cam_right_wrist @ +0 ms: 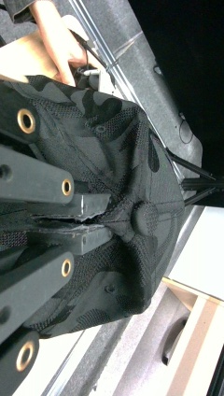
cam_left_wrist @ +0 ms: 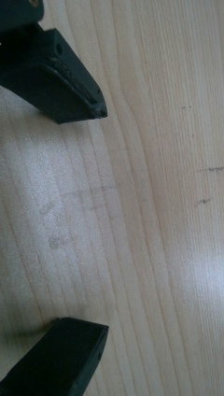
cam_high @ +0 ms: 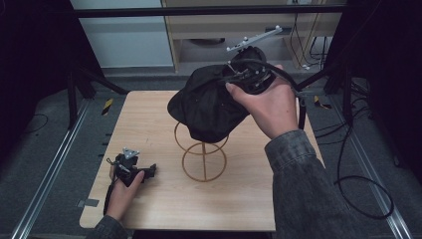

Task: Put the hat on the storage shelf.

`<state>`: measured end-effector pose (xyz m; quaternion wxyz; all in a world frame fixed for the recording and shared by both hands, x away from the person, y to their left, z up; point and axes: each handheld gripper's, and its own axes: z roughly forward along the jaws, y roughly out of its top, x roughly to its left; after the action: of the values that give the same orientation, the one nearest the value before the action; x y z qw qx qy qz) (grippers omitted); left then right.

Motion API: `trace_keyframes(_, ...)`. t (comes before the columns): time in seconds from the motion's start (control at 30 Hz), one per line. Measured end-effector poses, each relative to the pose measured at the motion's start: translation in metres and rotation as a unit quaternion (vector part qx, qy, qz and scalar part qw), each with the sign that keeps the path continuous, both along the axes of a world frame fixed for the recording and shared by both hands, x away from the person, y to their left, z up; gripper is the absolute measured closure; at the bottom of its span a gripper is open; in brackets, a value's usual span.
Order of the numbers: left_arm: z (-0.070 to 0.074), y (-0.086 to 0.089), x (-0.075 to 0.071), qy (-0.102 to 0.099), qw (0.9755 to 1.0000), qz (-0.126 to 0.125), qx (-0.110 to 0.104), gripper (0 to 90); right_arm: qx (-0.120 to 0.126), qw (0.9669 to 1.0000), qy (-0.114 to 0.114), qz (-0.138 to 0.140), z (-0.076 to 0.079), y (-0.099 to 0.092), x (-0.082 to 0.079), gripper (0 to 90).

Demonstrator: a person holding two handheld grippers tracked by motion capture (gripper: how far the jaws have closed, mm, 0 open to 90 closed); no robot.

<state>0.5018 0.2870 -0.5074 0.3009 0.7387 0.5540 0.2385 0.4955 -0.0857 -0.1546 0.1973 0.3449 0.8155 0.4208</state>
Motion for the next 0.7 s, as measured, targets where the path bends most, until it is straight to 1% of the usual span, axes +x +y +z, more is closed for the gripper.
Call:
trace_keyframes(0.53, 0.0, 0.0001, 0.0, 0.0, 1.0, 0.0, 0.0, 0.0, 0.004, 0.9999, 0.002, 0.011, -0.0003, 0.0086, -0.0004, 86.2)
trace_keyframes(0.7, 0.0001, -0.0002, 0.0, 0.0, 1.0, -0.004, 0.002, 0.0, 0.004, 0.9999, 0.003, 0.014, -0.0005, 0.01, -0.0009, 86.2)
